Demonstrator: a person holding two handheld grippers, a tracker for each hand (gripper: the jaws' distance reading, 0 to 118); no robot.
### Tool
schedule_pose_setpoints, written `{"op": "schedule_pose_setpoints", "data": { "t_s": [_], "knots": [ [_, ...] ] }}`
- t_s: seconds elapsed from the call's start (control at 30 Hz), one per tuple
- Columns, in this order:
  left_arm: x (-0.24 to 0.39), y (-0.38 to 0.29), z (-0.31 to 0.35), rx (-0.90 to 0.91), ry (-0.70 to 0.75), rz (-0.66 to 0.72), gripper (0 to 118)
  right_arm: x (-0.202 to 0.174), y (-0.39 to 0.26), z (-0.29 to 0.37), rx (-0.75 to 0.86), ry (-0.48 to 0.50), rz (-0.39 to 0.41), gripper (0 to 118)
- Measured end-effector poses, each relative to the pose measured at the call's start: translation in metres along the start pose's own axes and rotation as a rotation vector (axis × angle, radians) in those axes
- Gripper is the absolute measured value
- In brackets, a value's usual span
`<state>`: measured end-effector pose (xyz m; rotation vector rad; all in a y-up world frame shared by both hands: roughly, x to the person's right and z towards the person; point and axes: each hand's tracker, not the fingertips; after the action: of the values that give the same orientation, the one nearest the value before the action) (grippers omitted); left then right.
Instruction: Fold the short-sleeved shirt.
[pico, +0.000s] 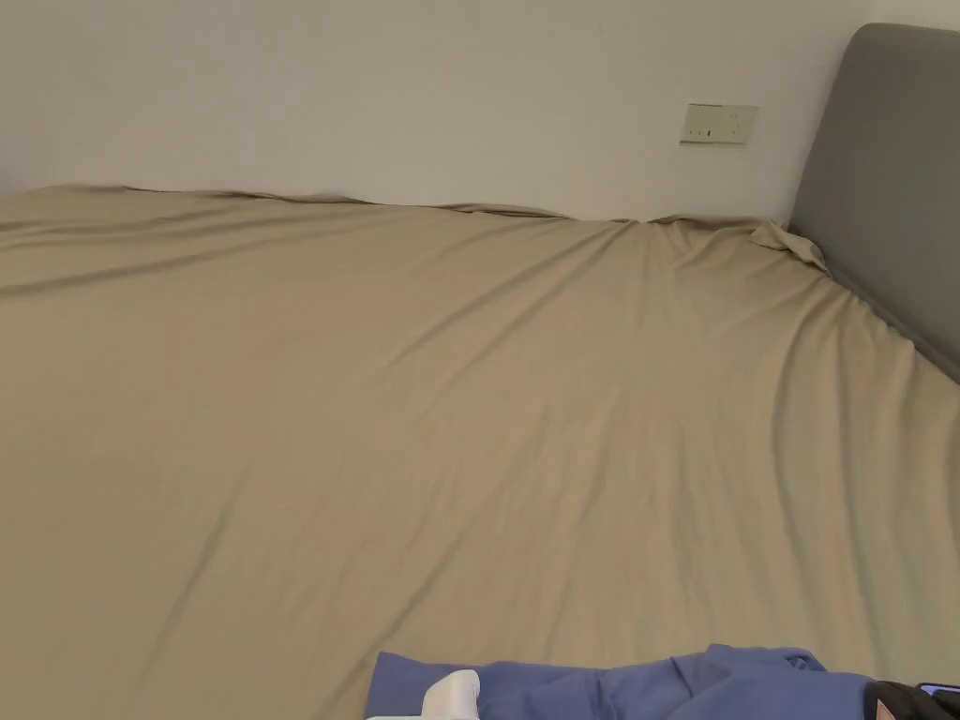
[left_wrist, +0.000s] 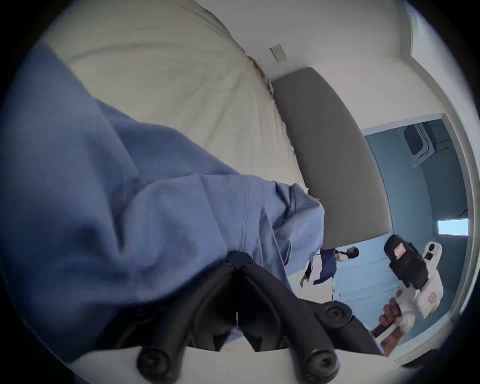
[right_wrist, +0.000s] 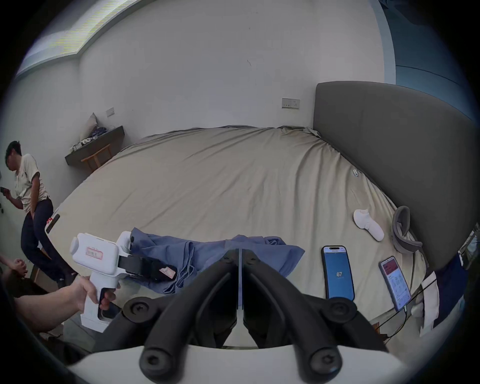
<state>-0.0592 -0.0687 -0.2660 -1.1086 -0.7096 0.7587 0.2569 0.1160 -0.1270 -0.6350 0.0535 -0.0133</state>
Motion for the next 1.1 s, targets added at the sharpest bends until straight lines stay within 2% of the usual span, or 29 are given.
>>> {"op": "schedule_pose_setpoints", "data": {
  "t_s": [0.07, 0.1, 0.13, 0.17, 0.2, 0.23, 0.3, 0.37, 0.4, 0.5, 0.57, 0.63, 0.7, 0.73, 0.77, 0.8, 0.83, 0.87, 0.97, 1.03, 1.1],
  "knots": [
    [0.009, 0.009, 0.026, -0.007, 0.005, -0.019, 4, -0.001, 0.000, -0.003, -0.009, 0.004, 0.002, 4],
    [0.013, 0.012, 0.043, 0.021, -0.010, -0.071, 34, -0.003, 0.001, -0.003, -0.010, 0.007, 0.005, 4],
    [0.018, 0.020, 0.068, 0.051, -0.042, -0.120, 75, -0.004, 0.002, -0.003, -0.010, 0.011, 0.009, 4],
    [0.017, 0.025, 0.088, 0.061, -0.058, -0.144, 109, -0.005, 0.002, -0.004, -0.009, 0.015, 0.011, 4],
    [0.012, 0.029, 0.102, 0.058, -0.056, -0.144, 118, -0.006, 0.003, -0.006, -0.011, 0.018, 0.013, 4],
    [0.002, 0.032, 0.119, 0.072, -0.065, -0.142, 118, -0.007, 0.004, -0.007, -0.013, 0.021, 0.017, 4],
    [-0.017, 0.039, 0.145, 0.104, 0.007, -0.150, 118, -0.011, 0.006, -0.009, -0.010, 0.024, 0.026, 4],
    [-0.040, 0.045, 0.154, 0.095, 0.119, -0.081, 118, -0.015, 0.008, -0.009, -0.008, 0.033, 0.030, 4],
    [-0.050, 0.046, 0.155, 0.089, 0.125, -0.037, 118, -0.016, 0.009, -0.009, -0.008, 0.038, 0.032, 4],
    [-0.076, 0.041, 0.145, 0.060, 0.042, 0.076, 118, -0.021, 0.011, -0.008, -0.008, 0.046, 0.044, 4],
    [-0.082, 0.034, 0.126, 0.023, 0.042, 0.121, 118, -0.023, 0.012, -0.007, -0.012, 0.045, 0.048, 4],
    [-0.070, 0.030, 0.126, 0.113, -0.023, 0.011, 118, -0.024, 0.013, -0.006, -0.011, 0.044, 0.050, 4],
    [-0.067, 0.031, 0.112, 0.074, -0.028, 0.047, 118, -0.025, 0.014, -0.006, -0.013, 0.044, 0.053, 4],
    [-0.067, 0.031, 0.106, 0.063, -0.066, 0.082, 111, -0.026, 0.014, -0.006, -0.017, 0.044, 0.058, 4],
    [-0.065, 0.032, 0.099, 0.060, -0.108, 0.097, 91, -0.026, 0.014, -0.007, -0.020, 0.045, 0.063, 4],
    [-0.063, 0.032, 0.093, 0.062, -0.063, 0.087, 46, -0.027, 0.014, -0.007, -0.022, 0.043, 0.065, 4],
    [-0.061, 0.030, 0.087, 0.069, 0.017, 0.064, 17, -0.027, 0.014, -0.007, -0.023, 0.042, 0.067, 4],
    [-0.064, 0.029, 0.083, 0.073, 0.056, 0.064, 17, -0.027, 0.014, -0.007, -0.024, 0.042, 0.066, 4],
    [-0.077, 0.029, 0.095, 0.120, -0.071, 0.225, 17, -0.028, 0.014, -0.005, -0.028, 0.044, 0.065, 4],
    [-0.078, 0.028, 0.116, 0.210, -0.044, 0.218, 16, -0.028, 0.014, -0.004, -0.030, 0.040, 0.075, 4],
    [-0.086, 0.032, 0.141, 0.251, -0.085, 0.274, 16, -0.029, 0.015, -0.005, -0.031, 0.039, 0.079, 4]
  ]
}}
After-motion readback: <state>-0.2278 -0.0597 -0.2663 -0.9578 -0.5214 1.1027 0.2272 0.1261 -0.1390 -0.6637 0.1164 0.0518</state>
